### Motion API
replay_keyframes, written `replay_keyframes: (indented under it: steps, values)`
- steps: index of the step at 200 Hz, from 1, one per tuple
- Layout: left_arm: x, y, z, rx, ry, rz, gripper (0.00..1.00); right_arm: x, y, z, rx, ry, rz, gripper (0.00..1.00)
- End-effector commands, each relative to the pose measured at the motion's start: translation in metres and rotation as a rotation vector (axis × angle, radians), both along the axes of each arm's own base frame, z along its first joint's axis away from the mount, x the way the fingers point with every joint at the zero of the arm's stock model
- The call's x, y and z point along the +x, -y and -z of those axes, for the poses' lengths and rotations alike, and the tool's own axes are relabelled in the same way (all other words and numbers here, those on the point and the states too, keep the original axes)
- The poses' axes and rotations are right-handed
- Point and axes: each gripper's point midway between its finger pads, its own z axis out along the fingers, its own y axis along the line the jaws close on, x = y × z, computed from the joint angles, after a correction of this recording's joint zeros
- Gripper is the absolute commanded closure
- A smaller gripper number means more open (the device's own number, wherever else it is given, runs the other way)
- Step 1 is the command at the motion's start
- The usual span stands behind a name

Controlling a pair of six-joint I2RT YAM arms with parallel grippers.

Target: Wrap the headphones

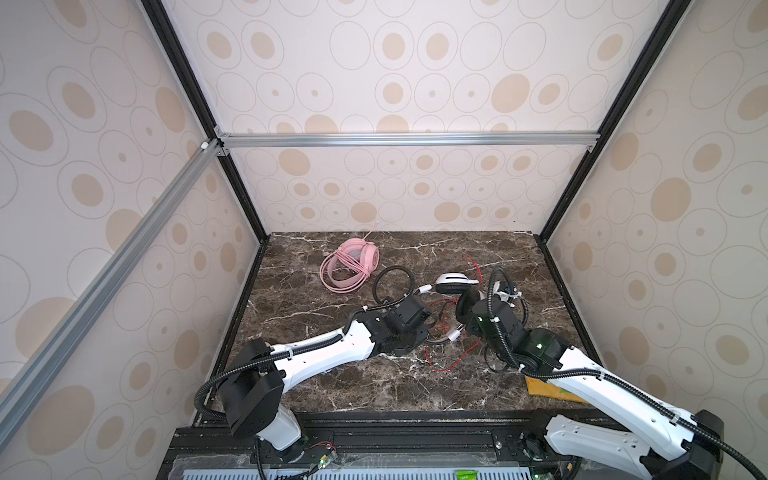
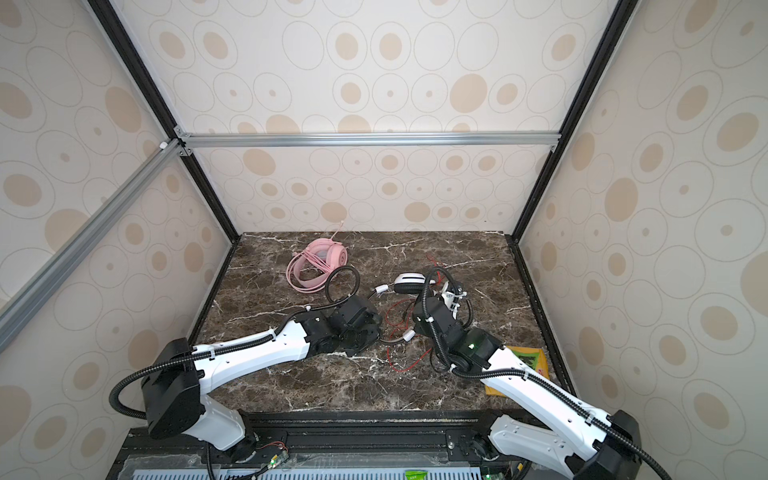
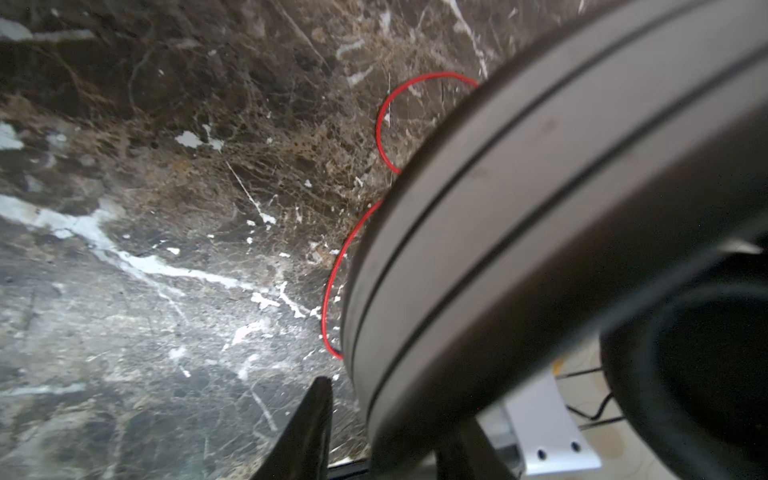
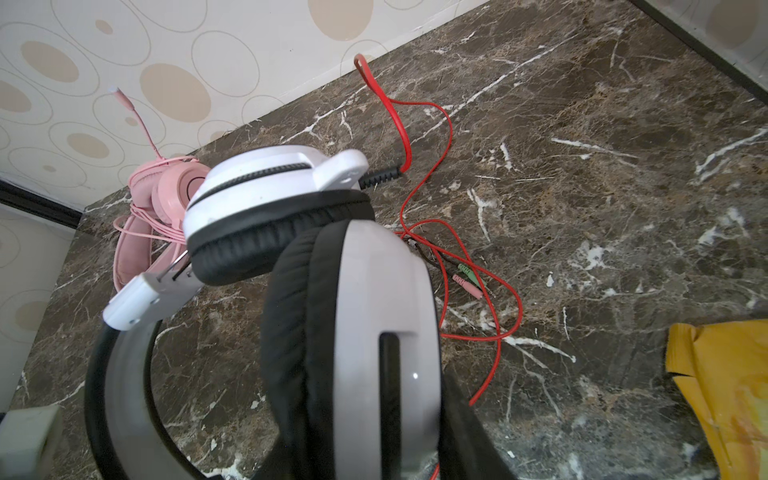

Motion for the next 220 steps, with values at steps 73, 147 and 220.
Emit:
replay_keyframes:
  steps: [73, 147, 220]
  values:
    - [0.038, -0.055, -0.002, -0.031, 0.100, -0.032, 1.00, -0.001, 0.003, -0.042, -0.053, 0.087, -0.047, 0.37]
    - [0.075, -0.191, -0.082, 0.205, 0.310, -0.074, 1.00, -0.030, -0.003, -0.076, -0.096, -0.018, -0.538, 0.24]
    - [0.033, -0.172, -0.139, 0.088, 0.344, 0.152, 1.00, -0.002, 0.004, -0.050, 0.049, -0.204, -0.658, 0.24]
